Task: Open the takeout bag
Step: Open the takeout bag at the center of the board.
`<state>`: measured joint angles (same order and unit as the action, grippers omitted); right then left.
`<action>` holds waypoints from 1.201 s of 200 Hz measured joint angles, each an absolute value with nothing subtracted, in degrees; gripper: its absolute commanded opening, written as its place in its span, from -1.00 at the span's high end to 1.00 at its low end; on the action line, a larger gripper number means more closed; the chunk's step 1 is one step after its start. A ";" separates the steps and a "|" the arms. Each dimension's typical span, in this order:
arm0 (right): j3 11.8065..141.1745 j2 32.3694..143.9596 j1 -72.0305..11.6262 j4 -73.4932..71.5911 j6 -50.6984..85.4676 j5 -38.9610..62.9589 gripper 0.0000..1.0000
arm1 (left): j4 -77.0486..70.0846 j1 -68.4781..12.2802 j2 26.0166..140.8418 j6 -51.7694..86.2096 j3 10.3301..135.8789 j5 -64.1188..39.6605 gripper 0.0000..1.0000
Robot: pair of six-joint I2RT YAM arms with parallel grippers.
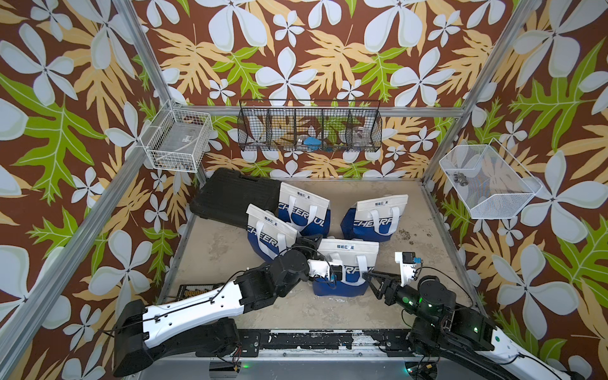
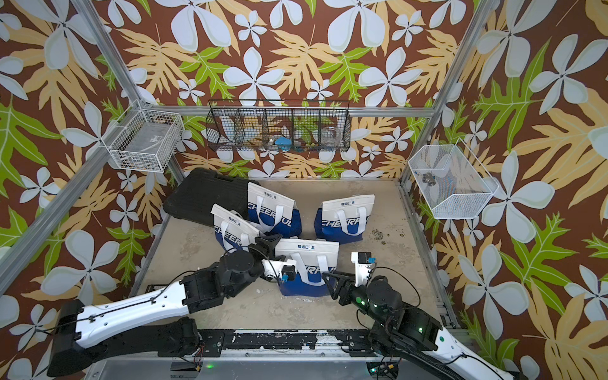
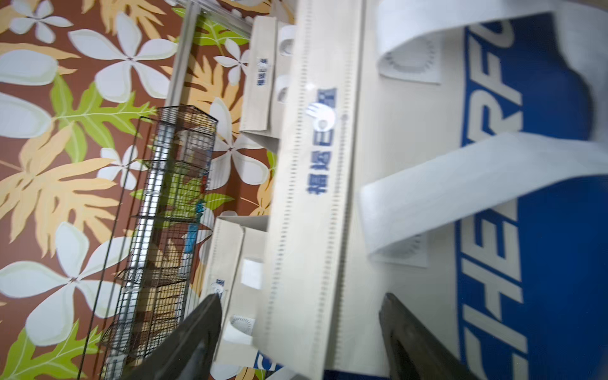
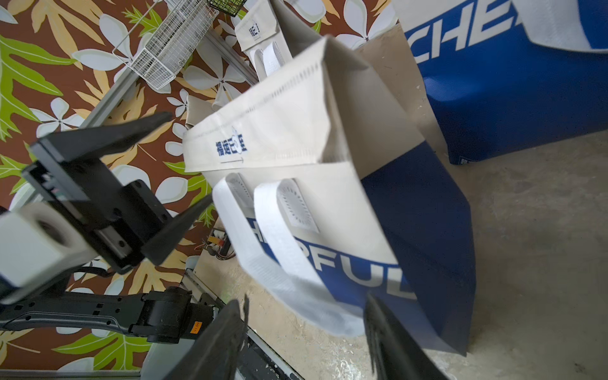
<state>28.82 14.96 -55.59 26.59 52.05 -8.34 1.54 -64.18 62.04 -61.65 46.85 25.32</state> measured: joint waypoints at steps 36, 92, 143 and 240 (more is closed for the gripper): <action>29.80 12.80 -55.59 28.16 51.92 -9.58 -0.33 | 2.72 -64.27 61.63 -61.65 48.82 24.80 -0.52; 31.03 13.87 -55.59 28.86 45.52 -11.40 -0.69 | 3.22 -63.68 64.93 -63.09 50.22 23.55 -0.48; 28.14 18.59 -55.46 21.91 39.35 -10.90 -0.45 | 3.14 -63.48 65.56 -63.00 51.16 23.29 -0.46; 20.60 23.40 -38.17 9.72 35.55 6.00 0.41 | 3.16 -63.37 65.10 -61.84 52.18 22.52 -0.45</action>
<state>20.60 23.40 -38.17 9.72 35.55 6.00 3.16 -63.37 65.10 -61.84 52.18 22.52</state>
